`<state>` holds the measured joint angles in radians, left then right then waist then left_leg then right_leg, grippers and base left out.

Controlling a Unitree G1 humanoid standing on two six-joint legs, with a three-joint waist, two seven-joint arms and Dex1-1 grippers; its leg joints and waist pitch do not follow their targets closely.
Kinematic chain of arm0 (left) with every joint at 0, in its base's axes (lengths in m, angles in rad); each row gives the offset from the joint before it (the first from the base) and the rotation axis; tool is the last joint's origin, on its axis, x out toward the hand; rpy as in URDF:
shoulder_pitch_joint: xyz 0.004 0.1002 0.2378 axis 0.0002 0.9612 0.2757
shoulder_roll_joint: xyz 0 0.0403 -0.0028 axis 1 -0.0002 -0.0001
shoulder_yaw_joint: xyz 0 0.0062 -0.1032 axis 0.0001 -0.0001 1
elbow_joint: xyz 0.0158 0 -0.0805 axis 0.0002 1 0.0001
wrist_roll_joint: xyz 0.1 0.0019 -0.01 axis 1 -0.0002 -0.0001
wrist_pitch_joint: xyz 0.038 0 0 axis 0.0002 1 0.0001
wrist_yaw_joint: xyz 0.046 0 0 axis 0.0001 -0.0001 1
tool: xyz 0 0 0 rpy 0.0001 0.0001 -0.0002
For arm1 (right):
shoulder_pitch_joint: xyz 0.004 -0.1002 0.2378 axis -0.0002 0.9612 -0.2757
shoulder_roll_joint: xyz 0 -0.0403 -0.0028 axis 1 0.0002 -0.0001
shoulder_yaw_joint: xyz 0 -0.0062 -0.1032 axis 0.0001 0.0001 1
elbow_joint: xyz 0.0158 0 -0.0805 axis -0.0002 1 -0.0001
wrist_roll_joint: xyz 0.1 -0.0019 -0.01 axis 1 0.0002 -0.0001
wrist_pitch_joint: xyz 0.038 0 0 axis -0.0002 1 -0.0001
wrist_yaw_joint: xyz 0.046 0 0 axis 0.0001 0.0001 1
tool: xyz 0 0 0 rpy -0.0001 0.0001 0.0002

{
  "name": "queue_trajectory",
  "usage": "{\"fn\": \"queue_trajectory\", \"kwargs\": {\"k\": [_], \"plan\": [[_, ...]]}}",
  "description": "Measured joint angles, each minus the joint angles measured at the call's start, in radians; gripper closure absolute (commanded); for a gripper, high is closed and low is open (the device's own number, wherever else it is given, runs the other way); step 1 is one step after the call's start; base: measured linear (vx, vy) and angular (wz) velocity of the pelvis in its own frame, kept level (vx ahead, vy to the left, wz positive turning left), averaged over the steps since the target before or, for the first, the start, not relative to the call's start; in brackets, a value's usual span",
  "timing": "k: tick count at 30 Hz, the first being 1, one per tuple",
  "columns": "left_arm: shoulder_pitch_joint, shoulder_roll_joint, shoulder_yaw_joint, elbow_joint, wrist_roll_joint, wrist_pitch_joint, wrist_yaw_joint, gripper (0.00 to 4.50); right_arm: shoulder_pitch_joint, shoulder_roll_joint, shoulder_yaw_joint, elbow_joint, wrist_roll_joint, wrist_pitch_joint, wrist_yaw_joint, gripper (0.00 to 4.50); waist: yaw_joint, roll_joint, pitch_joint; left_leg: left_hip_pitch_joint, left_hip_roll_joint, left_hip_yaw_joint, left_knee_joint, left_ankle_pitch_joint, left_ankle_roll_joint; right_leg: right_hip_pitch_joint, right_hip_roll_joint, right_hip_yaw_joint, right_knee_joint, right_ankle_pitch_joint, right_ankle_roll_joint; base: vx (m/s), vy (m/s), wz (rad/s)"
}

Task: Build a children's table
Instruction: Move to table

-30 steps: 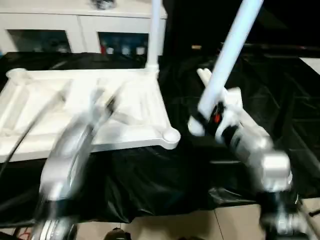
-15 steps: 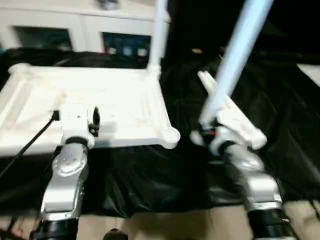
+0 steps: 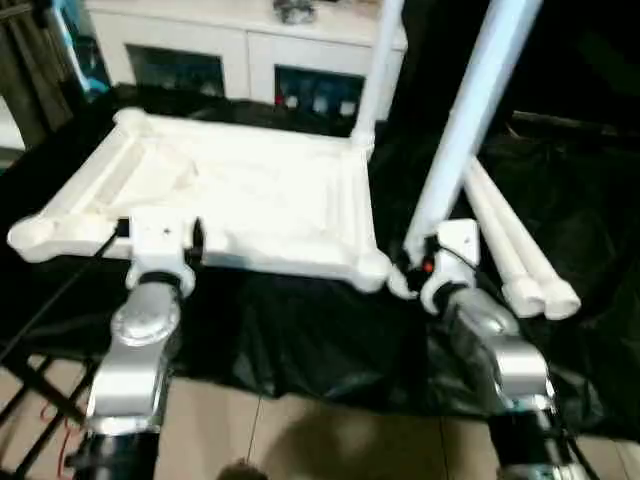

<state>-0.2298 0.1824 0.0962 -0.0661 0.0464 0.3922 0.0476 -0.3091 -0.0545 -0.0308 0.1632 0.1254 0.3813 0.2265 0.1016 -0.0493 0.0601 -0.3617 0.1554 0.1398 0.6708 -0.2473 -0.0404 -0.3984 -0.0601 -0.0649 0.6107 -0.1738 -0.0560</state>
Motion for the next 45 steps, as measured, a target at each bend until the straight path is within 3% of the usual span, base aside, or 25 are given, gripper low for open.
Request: {"fn": "queue_trajectory", "kwargs": {"k": [4, 9, 14, 15, 16, 18, 20, 21, 23, 25, 27, 28, 30, 32, 33, 35, 36, 37, 38, 39, 40, 41, 42, 43, 45], "plan": [[-0.012, -0.021, -0.026, 0.028, -0.024, -0.044, -0.047, 1.53, 0.000, -0.003, 0.002, 0.000, 0.000, -0.003, 0.016, 2.61, -0.024, -0.004, 0.000, 0.018, -0.002, 0.016, -0.025, 0.000, 0.000, 0.018, -0.013, -0.004, -0.026, -0.010, 0.019, -0.028, 0.028, 0.08], [-0.013, -0.043, -0.034, 0.037, -0.054, -0.088, -0.075, 1.53, -0.001, -0.009, -0.001, 0.000, 0.000, -0.019, 0.013, 2.61, -0.051, -0.011, 0.000, 0.013, -0.002, 0.018, -0.033, 0.012, -0.002, 0.014, -0.016, -0.006, -0.033, 0.002, 0.038, 0.000, 0.000, 0.00], [-0.013, -0.055, -0.028, 0.035, -0.115, -0.098, -0.139, 1.53, -0.002, -0.009, -0.016, -0.002, 0.010, -0.040, 0.013, 2.61, -0.061, -0.011, 0.000, 0.012, -0.001, 0.018, -0.040, 0.013, -0.002, 0.009, -0.016, -0.007, -0.031, 0.003, 0.039, 0.000, 0.000, 0.00], [-0.010, -0.056, -0.026, 0.035, -0.123, -0.107, -0.146, 1.53, -0.006, -0.009, -0.017, -0.002, 0.014, -0.040, 0.013, 2.61, -0.060, -0.011, 0.000, 0.025, 0.010, 0.039, -0.041, 0.013, -0.003, -0.001, -0.005, 0.005, -0.032, 0.003, 0.040, 0.025, -0.026, -0.18], [-0.007, -0.056, -0.022, 0.033, -0.130, -0.111, -0.151, 1.53, -0.012, -0.007, -0.014, -0.002, 0.017, -0.040, 0.014, 2.61, -0.057, -0.008, 0.002, 0.036, 0.020, 0.057, -0.042, 0.012, -0.004, 0.000, 0.004, 0.016, -0.032, 0.003, 0.039, 0.025, -0.026, -0.18], [-0.006, -0.055, -0.012, 0.030, -0.133, -0.118, -0.152, 1.53, -0.017, -0.007, -0.012, -0.004, 0.021, -0.042, 0.014, 2.61, -0.056, -0.007, 0.002, 0.063, 0.029, 0.080, -0.049, 0.005, -0.011, 0.003, 0.003, 0.016, -0.032, 0.002, 0.038, 0.059, -0.004, -0.63], [-0.007, -0.050, -0.012, 0.018, -0.134, -0.128, -0.154, 1.53, -0.016, -0.008, -0.014, -0.004, 0.022, -0.045, 0.013, 2.61, -0.072, -0.012, 0.004, 0.092, 0.039, 0.084, -0.052, -0.014, -0.024, 0.013, -0.016, -0.019, -0.022, -0.015, 0.022, 0.069, -0.004, -0.74], [-0.007, -0.055, -0.017, 0.011, -0.136, -0.131, -0.157, 1.53, -0.016, -0.014, -0.017, -0.004, 0.021, -0.047, 0.014, 2.61, -0.083, -0.018, 0.004, 0.096, 0.032, 0.066, -0.052, -0.023, -0.034, 0.024, -0.028, -0.042, -0.016, -0.019, 0.024, 0.051, -0.042, -0.49], [-0.008, -0.072, -0.032, 0.011, -0.139, -0.131, -0.166, 1.53, -0.013, -0.032, -0.029, -0.004, 0.021, -0.051, 0.015, 2.61, -0.096, -0.025, 0.001, 0.096, 0.022, 0.040, -0.051, -0.035, -0.036, 0.026, -0.027, -0.053, -0.017, -0.019, 0.025, 0.069, -0.047, -0.35], [-0.006, -0.086, -0.071, 0.010, -0.140, -0.131, -0.175, 1.53, -0.010, -0.051, -0.046, -0.004, 0.020, -0.058, 0.015, 2.61, -0.090, -0.024, 0.001, 0.079, 0.009, 0.007, -0.033, -0.048, -0.003, 0.026, -0.019, -0.053, -0.009, -0.019, 0.025, 0.135, -0.046, -0.09], [0.003, -0.083, -0.068, 0.009, -0.140, -0.131, -0.174, 1.53, -0.010, -0.058, -0.041, -0.003, 0.018, -0.058, 0.022, 2.61, -0.067, -0.020, -0.001, 0.059, 0.010, -0.010, -0.029, -0.045, -0.009, 0.031, -0.003, -0.054, -0.003, -0.030, 0.021, 0.152, -0.040, -0.05], [0.010, -0.079, -0.059, 0.005, -0.140, -0.130, -0.172, 1.53, -0.009, -0.064, -0.018, -0.004, 0.010, -0.058, 0.037, 2.61, -0.063, -0.018, -0.005, 0.047, 0.011, -0.025, -0.028, -0.045, -0.010, 0.035, -0.001, -0.067, -0.010, -0.035, 0.020, 0.163, -0.037, -0.05], [0.017, -0.075, -0.053, -0.006, -0.140, -0.130, -0.171, 1.53, -0.008, -0.085, 0.036, -0.004, -0.015, -0.059, 0.078, 2.61, -0.063, -0.008, -0.012, 0.012, 0.007, -0.065, -0.025, -0.046, -0.006, 0.047, -0.007, -0.116, -0.033, -0.041, 0.018, 0.173, 0.013, 0.46], [0.036, -0.072, -0.039, -0.011, -0.140, -0.131, -0.166, 1.53, -0.007, -0.063, 0.059, -0.004, -0.009, -0.059, 0.096, 2.61, -0.063, -0.007, -0.012, 0.019, -0.008, -0.102, -0.029, -0.053, 0.007, 0.061, -0.015, -0.141, -0.031, -0.063, 0.022, 0.207, 0.014, 0.65], [0.050, -0.073, -0.021, -0.011, -0.139, -0.134, -0.157, 1.53, -0.007, -0.030, 0.059, -0.004, 0.012, -0.048, 0.097, 2.61, -0.069, -0.009, -0.011, 0.032, -0.026, -0.128, -0.033, -0.059, 0.017, 0.058, -0.018, -0.126, 0.000, -0.091, 0.011, 0.273, -0.049, 0.54], [0.067, -0.060, 0.007, -0.022, -0.138, -0.134, -0.146, 1.53, -0.013, -0.022, 0.076, -0.005, 0.020, -0.044, 0.102, 2.61, -0.060, -0.023, -0.016, 0.062, -0.042, -0.126, -0.039, -0.070, 0.001, 0.010, -0.016, -0.053, 0.111, -0.100, 0.005, 0.225, -0.054, 0.43], [0.067, -0.057, 0.009, -0.036, -0.138, -0.134, -0.142, 1.53, -0.016, -0.037, 0.076, -0.005, 0.019, -0.050, 0.105, 2.61, -0.054, -0.043, -0.026, 0.067, -0.059, -0.113, -0.034, -0.073, -0.007, -0.027, -0.025, -0.006, 0.095, -0.078, 0.023, 0.008, -0.056, 0.13], [0.066, -0.059, 0.008, -0.046, -0.139, -0.134, -0.142, 1.53, -0.021, -0.049, 0.072, -0.005, 0.018, -0.058, 0.106, 2.61, -0.057, -0.060, -0.028, 0.065, -0.074, -0.102, -0.025, -0.077, -0.011, -0.051, -0.038, 0.027, 0.072, -0.060, 0.064, 0.008, -0.056, 0.13], [0.067, -0.060, 0.003, -0.049, -0.139, -0.134, -0.144, 1.53, -0.016, -0.058, 0.062, -0.005, 0.019, -0.064, 0.106, 2.61, -0.056, -0.063, -0.024, 0.055, -0.079, -0.086, -0.001, -0.077, -0.002, -0.048, -0.037, 0.055, 0.081, -0.057, 0.069, -0.046, -0.020, 0.29], [0.070, -0.073, -0.017, -0.051, -0.145, -0.134, -0.158, 1.53, 0.002, -0.071, 0.047, -0.002, 0.018, -0.064, 0.106, 2.61, -0.053, -0.067, -0.022, 0.043, -0.067, -0.072, 0.021, -0.063, 0.034, -0.033, -0.025, 0.080, 0.075, -0.063, 0.069, 0.034, -0.020, 0.44], [0.076, -0.074, -0.036, -0.056, -0.152, -0.134, -0.174, 1.53, 0.008, -0.077, 0.039, -0.002, 0.018, -0.064, 0.106, 2.61, -0.045, -0.068, -0.021, 0.036, -0.054, -0.066, 0.023, -0.051, 0.045, -0.025, -0.013, 0.086, 0.063, -0.059, 0.069, 0.034, -0.020, 0.44], [0.079, -0.072, -0.041, -0.061, -0.155, -0.134, -0.179, 1.53, 0.006, -0.081, 0.033, -0.003, 0.018, -0.065, 0.106, 2.61, -0.040, -0.062, -0.022, 0.031, -0.040, -0.061, 0.003, -0.048, 0.038, -0.019, 0.003, 0.085, 0.055, -0.055, 0.066, 0.003, -0.055, 0.27], [0.079, -0.060, -0.035, -0.062, -0.164, -0.134, -0.197, 1.53, 0.002, -0.076, 0.032, -0.008, 0.018, -0.066, 0.107, 2.61, -0.036, -0.053, -0.020, 0.029, -0.017, -0.051, -0.020, -0.049, -0.005, -0.015, 0.023, 0.078, 0.051, -0.051, 0.061, -0.061, -0.062, 0.16], [0.080, -0.046, -0.030, -0.061, -0.172, -0.133, -0.211, 1.53, 0.002, -0.072, 0.034, -0.012, 0.018, -0.068, 0.107, 2.61, -0.033, -0.050, -0.018, 0.029, -0.001, -0.049, -0.021, -0.046, -0.056, -0.015, 0.033, 0.074, 0.053, -0.052, 0.059, -0.061, -0.062, 0.16], [0.084, -0.014, -0.024, -0.047, -0.197, -0.133, -0.273, 1.24, 0.007, -0.044, 0.055, -0.026, 0.022, -0.067, 0.111, 2.61, -0.033, -0.046, -0.014, 0.030, 0.018, -0.038, -0.019, -0.038, -0.065, -0.014, 0.037, 0.067, 0.050, -0.050, 0.045, -0.056, -0.058, 0.13]]}}
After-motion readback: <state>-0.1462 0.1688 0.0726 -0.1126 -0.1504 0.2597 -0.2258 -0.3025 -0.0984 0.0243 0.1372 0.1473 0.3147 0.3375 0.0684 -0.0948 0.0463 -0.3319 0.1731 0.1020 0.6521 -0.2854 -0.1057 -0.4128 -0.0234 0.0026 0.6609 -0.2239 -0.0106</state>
